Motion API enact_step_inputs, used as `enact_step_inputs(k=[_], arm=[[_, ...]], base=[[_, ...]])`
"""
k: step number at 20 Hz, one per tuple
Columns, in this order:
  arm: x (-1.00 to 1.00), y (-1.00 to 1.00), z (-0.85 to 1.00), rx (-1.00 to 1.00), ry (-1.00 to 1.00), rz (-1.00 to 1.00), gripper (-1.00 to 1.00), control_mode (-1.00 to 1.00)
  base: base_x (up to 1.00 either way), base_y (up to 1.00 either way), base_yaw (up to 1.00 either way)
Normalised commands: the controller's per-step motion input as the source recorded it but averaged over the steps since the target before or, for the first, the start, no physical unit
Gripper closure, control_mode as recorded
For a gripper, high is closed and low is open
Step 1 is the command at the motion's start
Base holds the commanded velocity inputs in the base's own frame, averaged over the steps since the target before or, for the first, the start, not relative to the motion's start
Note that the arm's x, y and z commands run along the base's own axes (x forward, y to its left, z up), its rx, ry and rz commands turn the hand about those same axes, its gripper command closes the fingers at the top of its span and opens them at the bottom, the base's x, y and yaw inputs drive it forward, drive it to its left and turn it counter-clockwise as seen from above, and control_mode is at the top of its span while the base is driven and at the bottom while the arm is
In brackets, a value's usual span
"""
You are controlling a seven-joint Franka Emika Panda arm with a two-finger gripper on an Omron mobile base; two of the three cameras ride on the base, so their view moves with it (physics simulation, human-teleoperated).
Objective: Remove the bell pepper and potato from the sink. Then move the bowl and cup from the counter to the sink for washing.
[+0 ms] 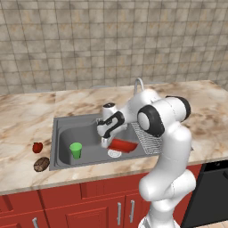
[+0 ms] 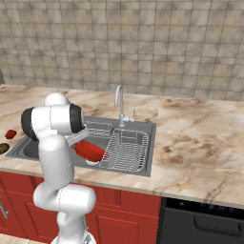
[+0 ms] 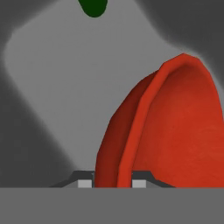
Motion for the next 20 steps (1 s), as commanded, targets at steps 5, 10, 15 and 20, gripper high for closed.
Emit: enact_step_inputs(k=[5, 10, 15, 20], arm=[[0.20, 0.10, -0.23, 0.00, 0.00, -0.03, 1.00, -1.00], [0.23, 0.08, -0.18, 0.00, 0.00, -0.01, 1.00, -1.00], [0.25, 0.05, -0.16, 0.00, 0.00, -0.01, 1.00, -1.00], [0.26, 0.04, -0.20, 0.00, 0.00, -0.02, 1.00, -1.00]], base=[[0.00, 0.00, 0.00], [0.00, 0.00, 0.00], [0.00, 0.00, 0.00], [0.00, 0.00, 0.00]])
